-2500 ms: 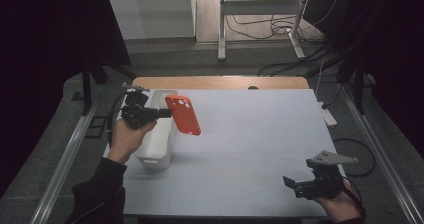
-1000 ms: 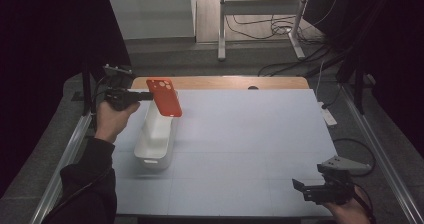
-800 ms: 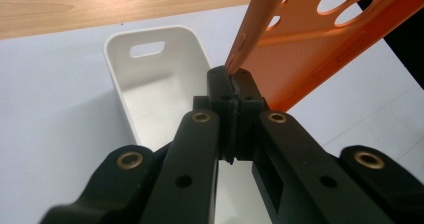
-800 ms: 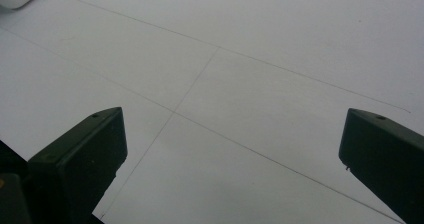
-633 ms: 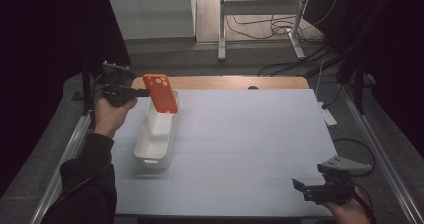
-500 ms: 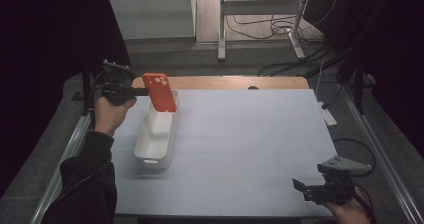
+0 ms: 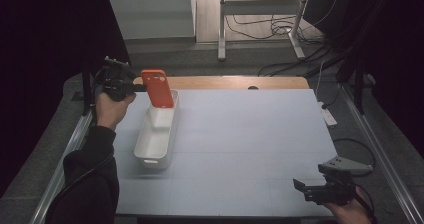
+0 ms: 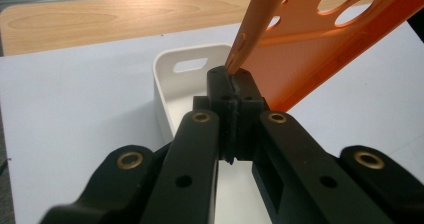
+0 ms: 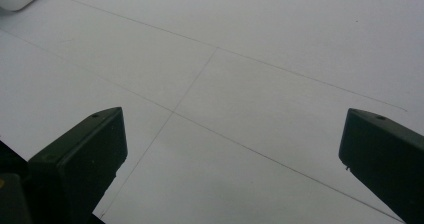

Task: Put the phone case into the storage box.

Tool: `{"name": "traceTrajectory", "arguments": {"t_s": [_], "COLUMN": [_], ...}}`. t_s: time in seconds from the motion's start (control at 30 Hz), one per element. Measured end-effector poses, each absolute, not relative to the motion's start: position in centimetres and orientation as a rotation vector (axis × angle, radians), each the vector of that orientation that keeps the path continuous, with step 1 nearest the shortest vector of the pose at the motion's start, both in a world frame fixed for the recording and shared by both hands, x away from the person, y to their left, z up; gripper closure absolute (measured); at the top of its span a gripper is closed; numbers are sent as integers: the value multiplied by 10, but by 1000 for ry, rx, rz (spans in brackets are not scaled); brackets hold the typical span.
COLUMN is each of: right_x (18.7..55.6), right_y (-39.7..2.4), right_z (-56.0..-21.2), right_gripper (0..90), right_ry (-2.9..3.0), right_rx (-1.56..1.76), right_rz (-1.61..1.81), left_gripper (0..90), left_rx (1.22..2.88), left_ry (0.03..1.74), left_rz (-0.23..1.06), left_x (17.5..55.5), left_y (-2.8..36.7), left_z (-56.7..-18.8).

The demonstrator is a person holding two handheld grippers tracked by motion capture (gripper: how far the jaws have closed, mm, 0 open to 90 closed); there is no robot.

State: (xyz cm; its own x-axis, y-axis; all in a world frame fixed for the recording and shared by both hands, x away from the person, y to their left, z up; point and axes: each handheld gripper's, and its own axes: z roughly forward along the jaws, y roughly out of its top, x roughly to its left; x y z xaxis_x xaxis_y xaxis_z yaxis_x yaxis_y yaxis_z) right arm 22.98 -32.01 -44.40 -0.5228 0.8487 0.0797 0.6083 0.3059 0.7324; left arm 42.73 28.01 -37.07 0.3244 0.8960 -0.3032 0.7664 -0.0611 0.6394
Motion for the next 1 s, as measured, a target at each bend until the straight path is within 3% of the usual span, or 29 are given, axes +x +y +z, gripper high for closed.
{"name": "traceTrajectory", "arguments": {"t_s": [1.0], "right_x": [230], "right_y": [-318], "right_z": [-444], "right_gripper": [0], "right_ry": [2272], "right_rx": [1300], "right_rz": [1038], "left_gripper": [891], "left_rx": [1833], "left_ry": [1540], "left_rz": [244], "left_x": [449], "left_y": [280], "left_z": [-403]}}
